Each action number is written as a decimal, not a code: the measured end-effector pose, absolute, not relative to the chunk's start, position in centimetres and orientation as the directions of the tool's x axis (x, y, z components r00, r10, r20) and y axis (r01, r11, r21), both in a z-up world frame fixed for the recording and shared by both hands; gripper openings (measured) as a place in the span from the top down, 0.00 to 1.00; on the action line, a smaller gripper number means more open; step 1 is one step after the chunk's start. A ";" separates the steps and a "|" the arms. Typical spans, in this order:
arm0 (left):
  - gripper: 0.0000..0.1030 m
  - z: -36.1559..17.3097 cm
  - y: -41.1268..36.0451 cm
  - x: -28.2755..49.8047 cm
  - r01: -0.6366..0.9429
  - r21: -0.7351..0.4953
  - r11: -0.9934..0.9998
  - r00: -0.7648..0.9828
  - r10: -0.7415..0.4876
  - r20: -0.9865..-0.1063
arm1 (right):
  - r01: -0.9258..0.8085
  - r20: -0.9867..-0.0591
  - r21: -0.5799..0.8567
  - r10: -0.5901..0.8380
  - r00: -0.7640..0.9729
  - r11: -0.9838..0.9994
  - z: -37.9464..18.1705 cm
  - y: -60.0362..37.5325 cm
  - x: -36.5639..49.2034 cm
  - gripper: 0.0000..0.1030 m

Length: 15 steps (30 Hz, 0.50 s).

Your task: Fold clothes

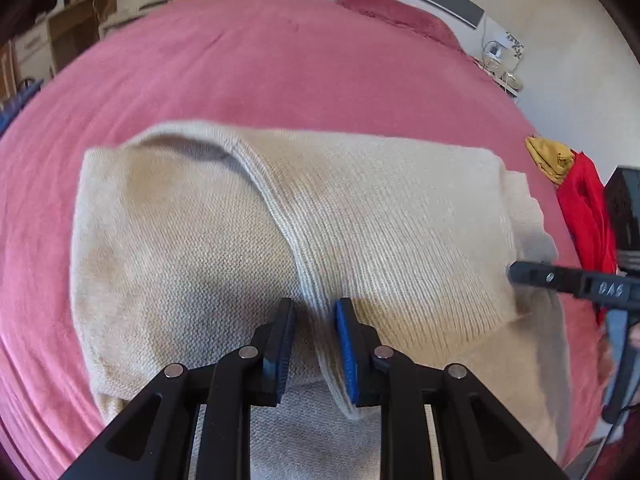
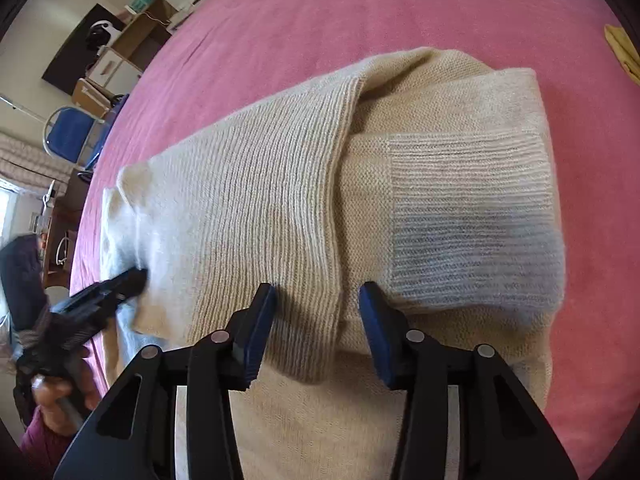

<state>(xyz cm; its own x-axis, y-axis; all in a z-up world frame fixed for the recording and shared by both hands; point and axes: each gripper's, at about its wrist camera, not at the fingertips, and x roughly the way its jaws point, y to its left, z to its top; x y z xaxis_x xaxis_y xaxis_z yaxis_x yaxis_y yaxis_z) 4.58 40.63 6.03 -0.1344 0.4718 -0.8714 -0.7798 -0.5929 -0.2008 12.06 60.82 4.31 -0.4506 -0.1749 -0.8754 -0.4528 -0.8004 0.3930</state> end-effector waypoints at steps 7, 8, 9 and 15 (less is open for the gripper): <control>0.80 8.7 38.3 5.3 -0.723 -0.251 -0.643 -0.182 0.528 -0.829 | -0.433 -0.915 0.168 0.024 -0.403 -0.885 5.3 58.1 10.8 0.47; 0.80 9.4 37.7 5.7 -0.720 -0.255 -0.645 -0.191 0.538 -0.821 | -0.445 -0.930 0.113 0.064 -0.363 -0.889 5.0 57.6 10.7 0.47; 0.79 10.5 36.8 6.2 -0.723 -0.264 -0.638 -0.201 0.560 -0.804 | -0.448 -0.931 0.084 0.090 -0.354 -0.890 5.2 57.1 10.8 0.47; 0.79 16.1 32.5 10.8 -0.734 -0.251 -0.632 -0.267 0.607 -0.748 | -0.418 -0.802 -0.174 0.374 -0.465 -0.892 14.4 50.5 13.5 0.47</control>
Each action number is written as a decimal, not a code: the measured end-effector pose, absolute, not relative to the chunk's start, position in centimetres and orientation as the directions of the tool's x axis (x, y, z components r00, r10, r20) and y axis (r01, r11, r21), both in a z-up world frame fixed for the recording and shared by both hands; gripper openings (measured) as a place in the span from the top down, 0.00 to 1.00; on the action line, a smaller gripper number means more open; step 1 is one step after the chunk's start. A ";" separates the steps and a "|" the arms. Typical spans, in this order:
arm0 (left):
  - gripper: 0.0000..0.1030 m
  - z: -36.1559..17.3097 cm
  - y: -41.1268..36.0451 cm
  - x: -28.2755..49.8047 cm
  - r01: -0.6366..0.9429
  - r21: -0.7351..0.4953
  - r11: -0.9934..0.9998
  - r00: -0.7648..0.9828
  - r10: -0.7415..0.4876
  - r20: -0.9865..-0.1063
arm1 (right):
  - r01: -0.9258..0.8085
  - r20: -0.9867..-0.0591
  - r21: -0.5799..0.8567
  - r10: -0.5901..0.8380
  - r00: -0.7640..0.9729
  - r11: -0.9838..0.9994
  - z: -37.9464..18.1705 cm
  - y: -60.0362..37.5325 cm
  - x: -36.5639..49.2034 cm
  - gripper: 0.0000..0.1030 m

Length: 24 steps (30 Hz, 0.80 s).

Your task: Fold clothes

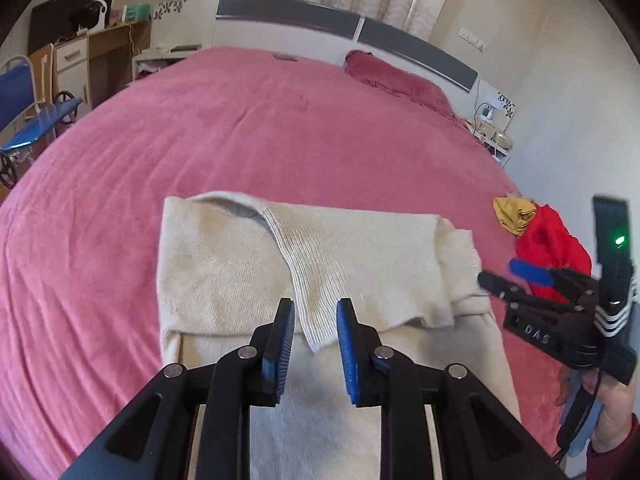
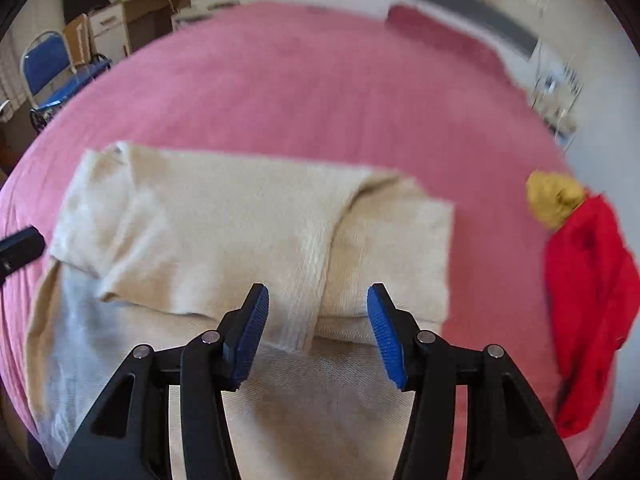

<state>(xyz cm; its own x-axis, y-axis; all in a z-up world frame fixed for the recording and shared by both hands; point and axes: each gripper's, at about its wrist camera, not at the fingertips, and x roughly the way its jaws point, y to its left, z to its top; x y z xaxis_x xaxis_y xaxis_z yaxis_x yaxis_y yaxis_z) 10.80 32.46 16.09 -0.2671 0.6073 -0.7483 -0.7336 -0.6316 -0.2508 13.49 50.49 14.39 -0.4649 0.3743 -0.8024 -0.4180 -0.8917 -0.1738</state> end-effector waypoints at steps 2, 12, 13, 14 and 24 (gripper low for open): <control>0.79 17.5 30.8 11.9 -0.733 -0.280 -0.620 -0.255 0.632 -0.731 | -0.412 -0.755 -0.226 0.426 -0.498 -0.882 17.0 48.4 14.8 0.43; 0.79 19.3 23.7 17.3 -0.706 -0.342 -0.620 -0.230 0.658 -0.717 | -0.370 -0.611 -0.364 0.519 -0.598 -0.855 23.2 38.6 20.7 0.36; 0.79 19.4 23.0 17.7 -0.702 -0.339 -0.627 -0.237 0.654 -0.718 | -0.368 -0.604 -0.367 0.520 -0.604 -0.854 23.3 37.9 21.4 0.36; 0.79 19.2 22.4 18.2 -0.700 -0.333 -0.631 -0.245 0.651 -0.719 | -0.367 -0.600 -0.369 0.520 -0.608 -0.854 23.4 37.3 22.1 0.35; 0.79 12.2 16.4 19.6 -0.627 -0.249 -0.738 -0.257 0.497 -0.829 | -0.401 -0.838 0.087 0.151 -0.524 -0.912 15.4 43.9 30.8 0.19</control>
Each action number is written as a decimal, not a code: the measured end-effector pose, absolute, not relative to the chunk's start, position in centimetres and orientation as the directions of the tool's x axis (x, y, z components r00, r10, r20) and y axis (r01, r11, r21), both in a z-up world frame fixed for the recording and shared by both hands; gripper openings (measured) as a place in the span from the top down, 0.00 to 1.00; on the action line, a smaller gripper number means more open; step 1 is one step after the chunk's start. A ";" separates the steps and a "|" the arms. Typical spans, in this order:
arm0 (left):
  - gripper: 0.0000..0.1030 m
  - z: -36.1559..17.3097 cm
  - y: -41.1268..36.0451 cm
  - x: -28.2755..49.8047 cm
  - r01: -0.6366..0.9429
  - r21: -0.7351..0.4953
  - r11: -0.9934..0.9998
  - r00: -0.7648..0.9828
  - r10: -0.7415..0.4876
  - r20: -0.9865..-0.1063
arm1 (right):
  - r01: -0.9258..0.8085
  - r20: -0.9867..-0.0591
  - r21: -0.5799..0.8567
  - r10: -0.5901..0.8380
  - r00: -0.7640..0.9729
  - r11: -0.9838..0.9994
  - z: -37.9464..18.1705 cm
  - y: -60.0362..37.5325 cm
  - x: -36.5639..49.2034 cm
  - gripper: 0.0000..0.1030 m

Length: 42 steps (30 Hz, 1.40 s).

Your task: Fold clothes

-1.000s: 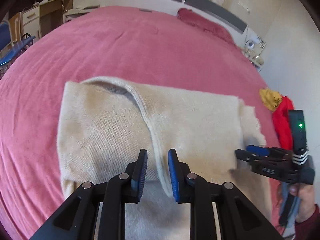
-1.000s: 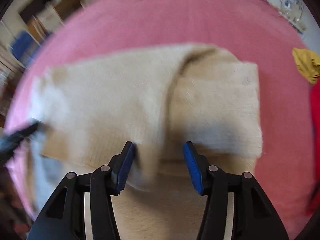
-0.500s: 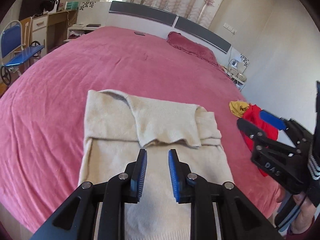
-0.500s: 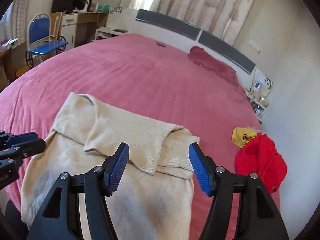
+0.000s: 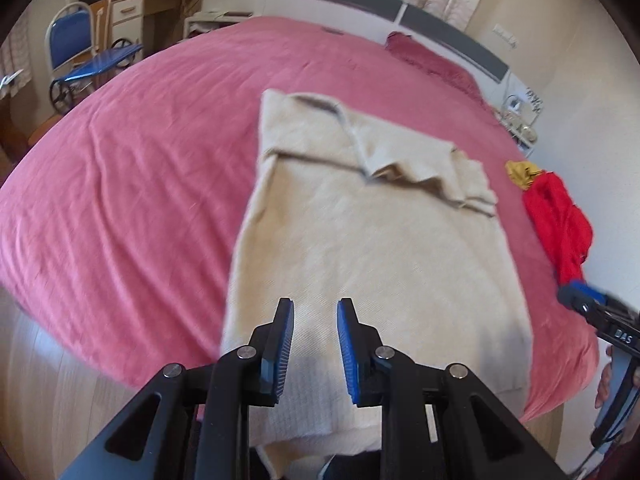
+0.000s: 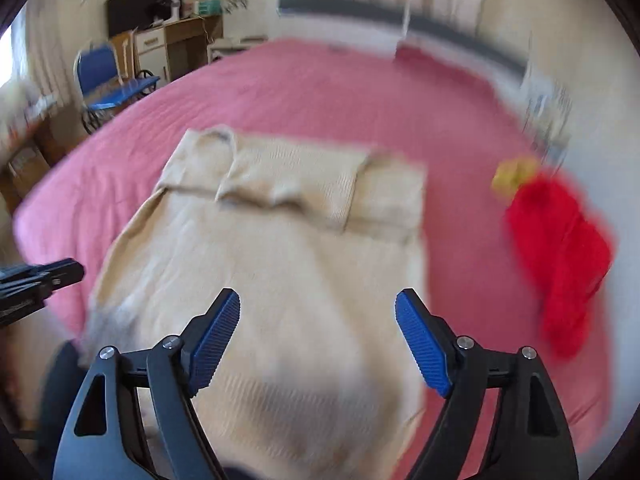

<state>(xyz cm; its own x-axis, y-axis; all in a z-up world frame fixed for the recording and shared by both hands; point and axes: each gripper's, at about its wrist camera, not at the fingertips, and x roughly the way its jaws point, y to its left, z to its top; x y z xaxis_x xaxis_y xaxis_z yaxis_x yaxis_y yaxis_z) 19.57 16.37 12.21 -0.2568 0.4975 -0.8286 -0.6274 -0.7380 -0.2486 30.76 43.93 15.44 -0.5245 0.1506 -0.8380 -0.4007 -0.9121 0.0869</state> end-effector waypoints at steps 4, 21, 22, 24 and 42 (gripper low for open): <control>0.79 9.8 14.0 19.5 -0.593 -0.237 -0.770 -0.241 0.450 -0.860 | -0.510 -0.868 0.255 0.038 -0.495 -0.822 11.5 48.3 36.6 0.20; 0.78 6.8 11.6 20.9 -0.586 -0.129 -0.800 -0.284 0.351 -0.892 | -0.701 -0.932 0.174 0.115 -0.345 -0.692 5.1 50.4 40.8 0.19; 0.78 6.8 11.5 20.9 -0.585 -0.127 -0.801 -0.288 0.351 -0.891 | -0.707 -0.932 0.180 0.111 -0.345 -0.684 4.9 50.4 40.8 0.19; 0.78 6.8 11.4 21.0 -0.589 -0.126 -0.798 -0.290 0.355 -0.889 | -0.712 -0.935 0.177 0.110 -0.338 -0.679 4.7 50.3 40.9 0.19; 0.78 6.8 10.9 20.2 -0.580 -0.096 -0.809 -0.314 0.331 -0.890 | -0.568 -0.914 0.298 -0.058 -0.402 -0.767 5.0 49.0 39.2 0.19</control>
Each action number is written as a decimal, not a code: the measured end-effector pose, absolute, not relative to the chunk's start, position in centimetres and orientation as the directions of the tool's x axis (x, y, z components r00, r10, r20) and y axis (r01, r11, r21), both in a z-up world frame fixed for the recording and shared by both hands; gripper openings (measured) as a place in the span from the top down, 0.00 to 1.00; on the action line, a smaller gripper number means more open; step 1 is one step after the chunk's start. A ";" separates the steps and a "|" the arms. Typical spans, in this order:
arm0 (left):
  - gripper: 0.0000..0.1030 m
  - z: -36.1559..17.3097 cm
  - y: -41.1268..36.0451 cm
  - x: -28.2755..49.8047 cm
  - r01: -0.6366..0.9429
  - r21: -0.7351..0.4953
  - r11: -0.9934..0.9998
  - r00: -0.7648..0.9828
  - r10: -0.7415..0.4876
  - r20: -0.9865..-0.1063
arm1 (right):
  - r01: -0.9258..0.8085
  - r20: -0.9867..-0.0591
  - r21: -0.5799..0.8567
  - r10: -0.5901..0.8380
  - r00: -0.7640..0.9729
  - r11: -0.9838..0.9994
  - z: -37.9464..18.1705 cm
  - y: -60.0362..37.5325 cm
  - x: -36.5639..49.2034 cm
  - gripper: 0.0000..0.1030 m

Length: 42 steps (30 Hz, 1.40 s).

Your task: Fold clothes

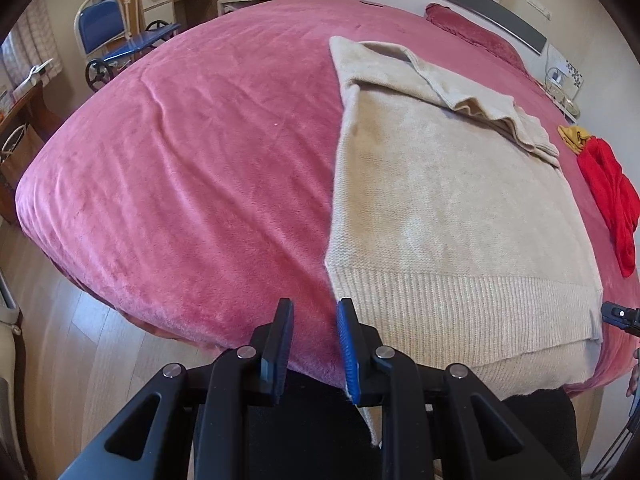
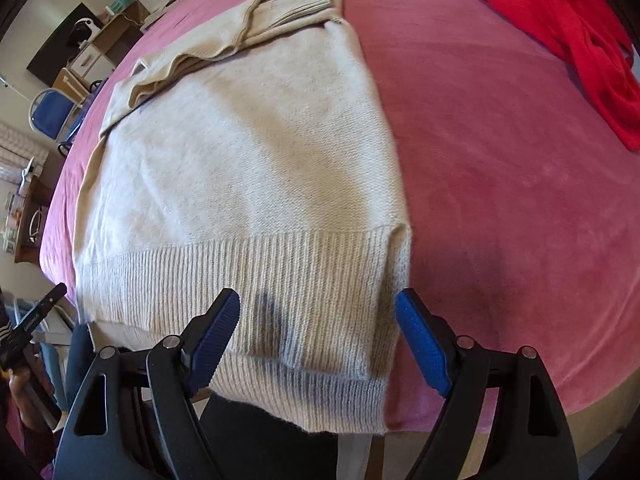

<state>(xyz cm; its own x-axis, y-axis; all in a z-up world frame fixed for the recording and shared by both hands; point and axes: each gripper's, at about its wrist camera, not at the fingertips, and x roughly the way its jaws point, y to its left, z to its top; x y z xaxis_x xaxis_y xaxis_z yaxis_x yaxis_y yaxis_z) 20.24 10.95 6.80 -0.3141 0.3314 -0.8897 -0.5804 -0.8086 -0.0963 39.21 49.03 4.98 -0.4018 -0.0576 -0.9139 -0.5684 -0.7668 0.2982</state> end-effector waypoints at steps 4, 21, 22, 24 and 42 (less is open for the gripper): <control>0.78 7.1 10.0 20.1 -0.559 -0.108 -0.822 -0.313 0.330 -0.890 | -0.587 -0.922 0.200 0.053 -0.385 -0.785 7.4 49.5 39.8 0.19; 0.78 7.8 10.5 19.8 -0.552 -0.146 -0.821 -0.279 0.347 -0.896 | -0.508 -0.814 0.407 -0.049 -0.579 -0.759 11.6 51.0 41.7 0.00; 0.78 7.7 10.3 19.8 -0.550 -0.145 -0.822 -0.276 0.343 -0.898 | -0.532 -0.831 0.424 -0.082 -0.550 -0.733 10.1 51.6 41.8 0.00; 0.78 7.7 10.1 19.7 -0.551 -0.138 -0.823 -0.277 0.336 -0.900 | -0.579 -0.848 0.439 -0.105 -0.519 -0.688 8.1 52.6 42.2 0.00; 0.78 6.6 9.8 19.3 -0.541 -0.150 -0.828 -0.234 0.319 -0.919 | -0.612 -0.917 0.376 -0.181 -0.356 -0.696 3.0 52.5 41.4 0.93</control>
